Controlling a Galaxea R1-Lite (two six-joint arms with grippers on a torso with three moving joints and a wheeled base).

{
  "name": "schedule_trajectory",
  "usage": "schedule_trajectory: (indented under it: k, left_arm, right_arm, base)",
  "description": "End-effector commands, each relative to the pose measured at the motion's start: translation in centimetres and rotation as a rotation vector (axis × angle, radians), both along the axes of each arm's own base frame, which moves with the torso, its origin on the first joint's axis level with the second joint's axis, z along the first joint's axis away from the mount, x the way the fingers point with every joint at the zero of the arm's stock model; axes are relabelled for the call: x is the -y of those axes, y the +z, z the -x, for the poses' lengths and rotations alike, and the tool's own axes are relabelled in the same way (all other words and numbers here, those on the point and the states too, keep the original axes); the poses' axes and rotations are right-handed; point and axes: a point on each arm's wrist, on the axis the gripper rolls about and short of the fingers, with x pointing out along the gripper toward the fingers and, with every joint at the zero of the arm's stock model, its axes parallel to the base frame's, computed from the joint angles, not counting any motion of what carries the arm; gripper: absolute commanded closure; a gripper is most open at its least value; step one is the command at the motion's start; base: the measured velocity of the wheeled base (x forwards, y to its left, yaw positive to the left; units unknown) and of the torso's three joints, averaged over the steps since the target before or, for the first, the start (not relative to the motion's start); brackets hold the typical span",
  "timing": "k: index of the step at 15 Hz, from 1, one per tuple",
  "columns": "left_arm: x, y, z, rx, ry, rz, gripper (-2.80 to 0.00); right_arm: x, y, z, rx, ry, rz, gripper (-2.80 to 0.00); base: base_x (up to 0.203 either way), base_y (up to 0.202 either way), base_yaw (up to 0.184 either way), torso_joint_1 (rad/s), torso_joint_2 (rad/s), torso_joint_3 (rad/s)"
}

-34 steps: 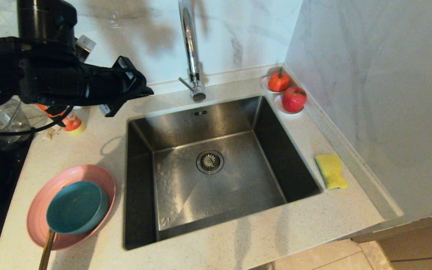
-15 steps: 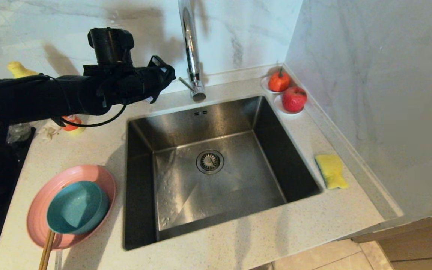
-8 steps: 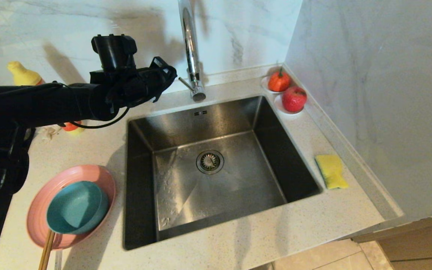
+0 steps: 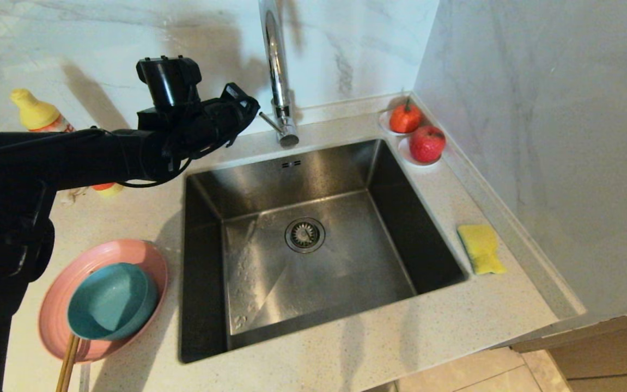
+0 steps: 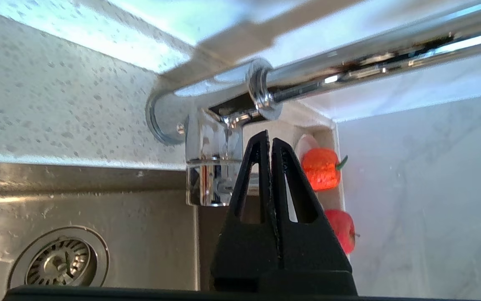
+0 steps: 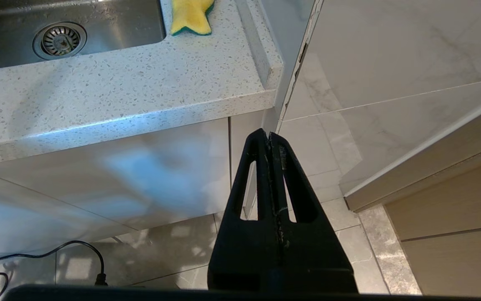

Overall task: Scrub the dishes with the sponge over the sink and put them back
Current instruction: Turn on the faucet

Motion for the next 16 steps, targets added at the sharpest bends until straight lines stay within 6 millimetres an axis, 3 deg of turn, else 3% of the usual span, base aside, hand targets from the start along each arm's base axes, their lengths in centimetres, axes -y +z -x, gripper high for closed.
schedule_trajectory:
  k: [1,16]
  left_arm:
    - [0.1,-0.1,-0.1,-0.001,-0.013,0.002,0.0]
    - [0.5,-1.2,-0.6,-0.013,-0.069,-0.024,0.0]
  right_arm:
    - [0.0,0.0,0.0,0.001,0.0,0.0,0.0]
    - [0.0,0.0,0.0,0.001,0.0,0.0,0.0]
  base:
    - [0.0,0.0,0.0,0.0,0.0,0.0]
    - [0.0,0.0,0.0,0.0,0.0,0.0]
